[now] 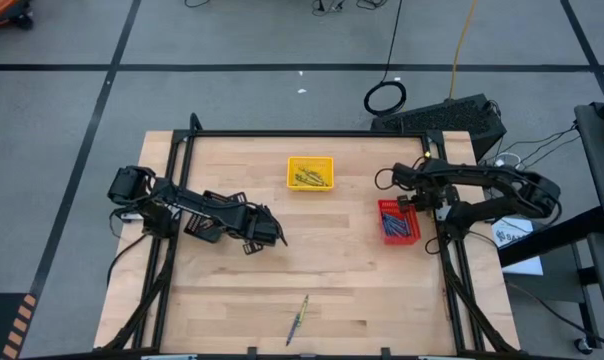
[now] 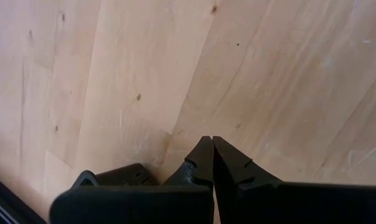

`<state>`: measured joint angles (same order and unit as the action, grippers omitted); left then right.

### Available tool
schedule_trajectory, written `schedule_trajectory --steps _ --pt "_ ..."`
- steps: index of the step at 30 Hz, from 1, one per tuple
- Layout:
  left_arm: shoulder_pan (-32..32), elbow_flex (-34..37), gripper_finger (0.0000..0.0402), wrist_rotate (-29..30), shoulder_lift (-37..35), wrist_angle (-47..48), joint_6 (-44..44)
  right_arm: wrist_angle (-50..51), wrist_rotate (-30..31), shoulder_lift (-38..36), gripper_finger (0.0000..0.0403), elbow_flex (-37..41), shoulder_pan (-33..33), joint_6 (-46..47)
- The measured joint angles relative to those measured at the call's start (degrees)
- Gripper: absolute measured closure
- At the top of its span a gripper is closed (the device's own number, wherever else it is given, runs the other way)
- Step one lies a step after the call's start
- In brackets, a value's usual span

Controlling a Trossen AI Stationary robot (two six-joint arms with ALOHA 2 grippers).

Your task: Sort crayons

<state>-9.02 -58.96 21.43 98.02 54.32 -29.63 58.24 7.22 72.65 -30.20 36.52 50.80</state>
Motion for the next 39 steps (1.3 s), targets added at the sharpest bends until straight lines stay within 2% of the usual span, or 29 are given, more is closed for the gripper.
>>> schedule_trajectory --steps 7,15,27,39 --pt "0.0 0.0 0.0402 -0.2 0.0 0.0 0.0 -1.0 0.0 0.0 0.0338 0.4 0.7 -1.0" --pt "0.0 0.0 0.0402 -0.2 0.0 0.0 0.0 -1.7 1.0 0.0 0.0396 0.5 0.7 -0.8" --pt "0.0 0.0 0.0402 -0.2 0.0 0.0 0.5 -1.8 1.4 -1.2 0.0401 0.6 0.6 -0.6" --pt "0.0 0.0 0.0402 -0.2 0.0 0.1 0.4 -1.0 2.3 -10.1 0.0402 0.7 0.6 0.0"
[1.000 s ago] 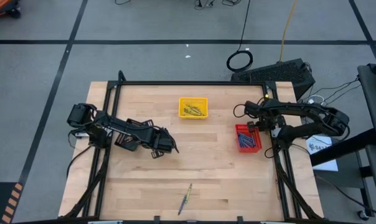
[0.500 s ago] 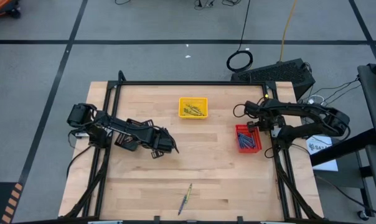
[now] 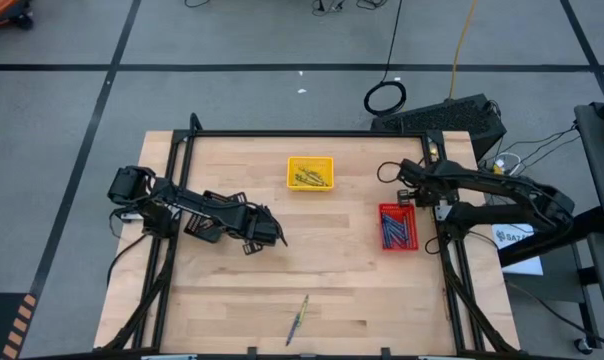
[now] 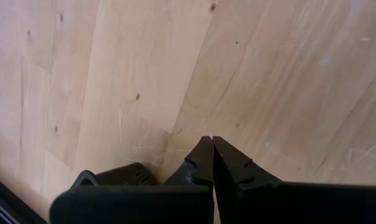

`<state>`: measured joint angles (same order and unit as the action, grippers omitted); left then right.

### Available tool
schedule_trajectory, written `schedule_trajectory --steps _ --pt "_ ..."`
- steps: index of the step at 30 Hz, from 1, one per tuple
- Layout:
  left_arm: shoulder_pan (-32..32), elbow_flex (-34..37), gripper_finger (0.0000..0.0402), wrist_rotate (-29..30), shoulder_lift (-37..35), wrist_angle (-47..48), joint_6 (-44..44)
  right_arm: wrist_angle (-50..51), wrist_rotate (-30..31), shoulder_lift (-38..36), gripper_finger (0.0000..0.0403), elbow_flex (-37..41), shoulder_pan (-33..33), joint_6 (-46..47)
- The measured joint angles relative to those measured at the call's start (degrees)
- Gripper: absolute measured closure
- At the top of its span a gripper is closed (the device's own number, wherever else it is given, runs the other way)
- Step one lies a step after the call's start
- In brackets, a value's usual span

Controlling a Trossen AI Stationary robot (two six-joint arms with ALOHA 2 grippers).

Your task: Sort crayons

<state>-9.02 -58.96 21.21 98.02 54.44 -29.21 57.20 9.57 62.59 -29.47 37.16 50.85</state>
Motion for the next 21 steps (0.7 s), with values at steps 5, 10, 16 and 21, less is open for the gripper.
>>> schedule_trajectory --steps 5,10,16,21 --pt "0.0 0.0 0.0402 0.0 0.0 0.0 0.0 0.2 0.6 -2.5 0.0403 0.0 0.0 -0.6" --pt "0.0 0.0 0.0402 0.0 0.0 0.1 3.5 -1.1 3.5 -4.7 0.0403 0.0 0.0 -1.0" --pt "0.0 0.0 0.0402 0.0 0.0 0.1 4.1 -6.6 4.3 -6.9 0.0403 -0.1 0.0 -3.9" --pt "0.3 0.0 0.0398 -3.0 0.0 0.1 2.8 -8.7 5.6 -8.0 0.0403 -0.1 0.0 -5.3"
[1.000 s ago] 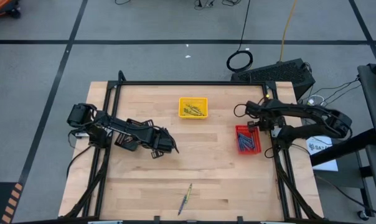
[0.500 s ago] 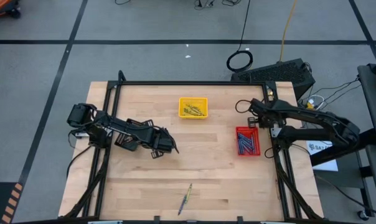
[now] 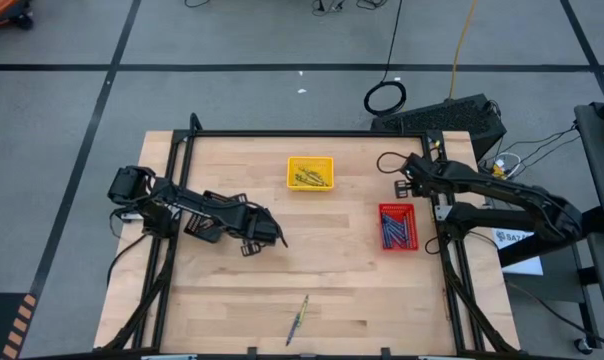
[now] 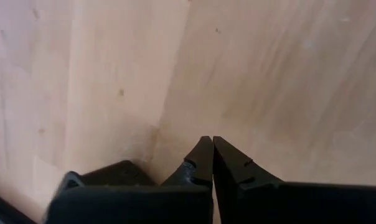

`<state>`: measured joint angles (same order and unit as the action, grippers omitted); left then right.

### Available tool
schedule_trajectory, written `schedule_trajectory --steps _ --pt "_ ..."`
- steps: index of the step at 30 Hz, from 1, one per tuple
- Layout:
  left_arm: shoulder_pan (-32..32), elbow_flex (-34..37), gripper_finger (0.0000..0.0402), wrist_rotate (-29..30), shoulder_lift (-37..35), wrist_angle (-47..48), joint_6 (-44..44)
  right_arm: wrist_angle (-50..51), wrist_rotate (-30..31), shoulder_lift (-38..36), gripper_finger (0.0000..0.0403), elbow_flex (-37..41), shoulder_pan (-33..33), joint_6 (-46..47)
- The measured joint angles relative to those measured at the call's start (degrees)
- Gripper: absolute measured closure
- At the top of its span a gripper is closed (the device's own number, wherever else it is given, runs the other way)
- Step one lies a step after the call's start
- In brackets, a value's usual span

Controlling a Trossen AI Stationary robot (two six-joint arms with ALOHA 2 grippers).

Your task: Sort crayons

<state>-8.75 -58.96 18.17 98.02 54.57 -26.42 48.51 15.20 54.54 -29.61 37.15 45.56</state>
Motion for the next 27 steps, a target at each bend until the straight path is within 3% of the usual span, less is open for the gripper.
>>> schedule_trajectory --steps 11,18,27 --pt "0.2 0.0 0.0319 -3.0 0.0 0.0 -0.2 -1.5 1.1 -0.3 0.0403 0.0 0.0 -0.8" --pt "0.1 0.0 0.0316 -0.9 -0.6 -4.4 0.6 -9.5 1.2 -0.7 0.0403 0.0 0.0 -3.0" --pt "0.1 0.0 0.0316 1.4 -8.4 -14.2 4.9 -14.7 0.6 -0.7 0.0403 0.0 0.0 -4.4"
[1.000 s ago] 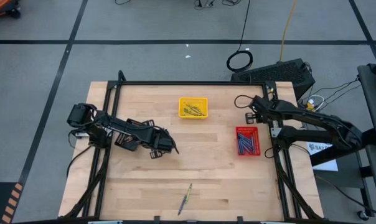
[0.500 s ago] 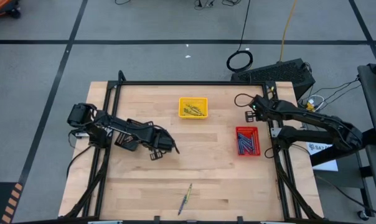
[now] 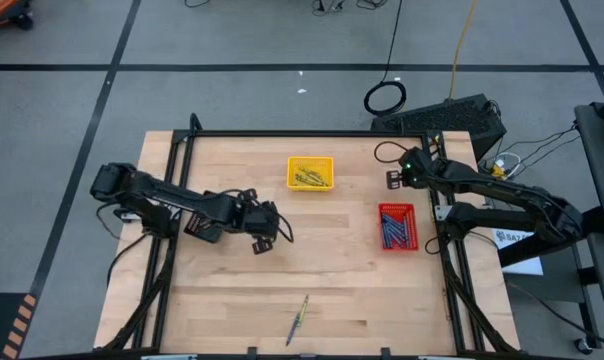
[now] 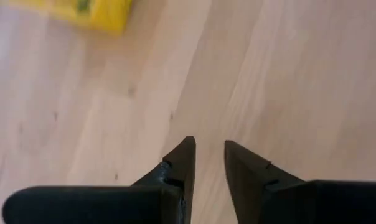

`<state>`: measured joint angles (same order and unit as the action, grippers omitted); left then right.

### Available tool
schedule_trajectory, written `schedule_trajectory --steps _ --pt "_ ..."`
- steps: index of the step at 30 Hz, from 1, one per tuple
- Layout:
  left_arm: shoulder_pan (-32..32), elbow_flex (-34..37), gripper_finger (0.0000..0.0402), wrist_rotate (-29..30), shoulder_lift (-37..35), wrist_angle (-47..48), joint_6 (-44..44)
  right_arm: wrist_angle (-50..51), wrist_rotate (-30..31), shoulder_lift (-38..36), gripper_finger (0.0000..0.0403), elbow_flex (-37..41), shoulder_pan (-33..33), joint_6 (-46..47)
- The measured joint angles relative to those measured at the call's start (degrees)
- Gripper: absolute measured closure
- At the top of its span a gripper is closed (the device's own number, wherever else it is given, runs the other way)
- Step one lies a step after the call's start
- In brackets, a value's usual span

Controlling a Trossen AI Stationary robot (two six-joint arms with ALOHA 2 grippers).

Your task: Sort crayons

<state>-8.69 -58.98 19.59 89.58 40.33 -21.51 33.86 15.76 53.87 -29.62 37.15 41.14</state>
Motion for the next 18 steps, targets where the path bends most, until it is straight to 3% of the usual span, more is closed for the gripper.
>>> schedule_trajectory --steps 11,18 --pt "0.0 0.1 0.0316 -0.1 -10.1 -7.1 5.9 -12.0 -9.7 0.0 0.0403 0.0 -0.2 -4.4" --pt "0.1 0.3 0.0316 -1.5 -12.7 -8.0 10.0 -15.5 -11.6 0.0 0.0403 0.0 -2.9 -5.7"
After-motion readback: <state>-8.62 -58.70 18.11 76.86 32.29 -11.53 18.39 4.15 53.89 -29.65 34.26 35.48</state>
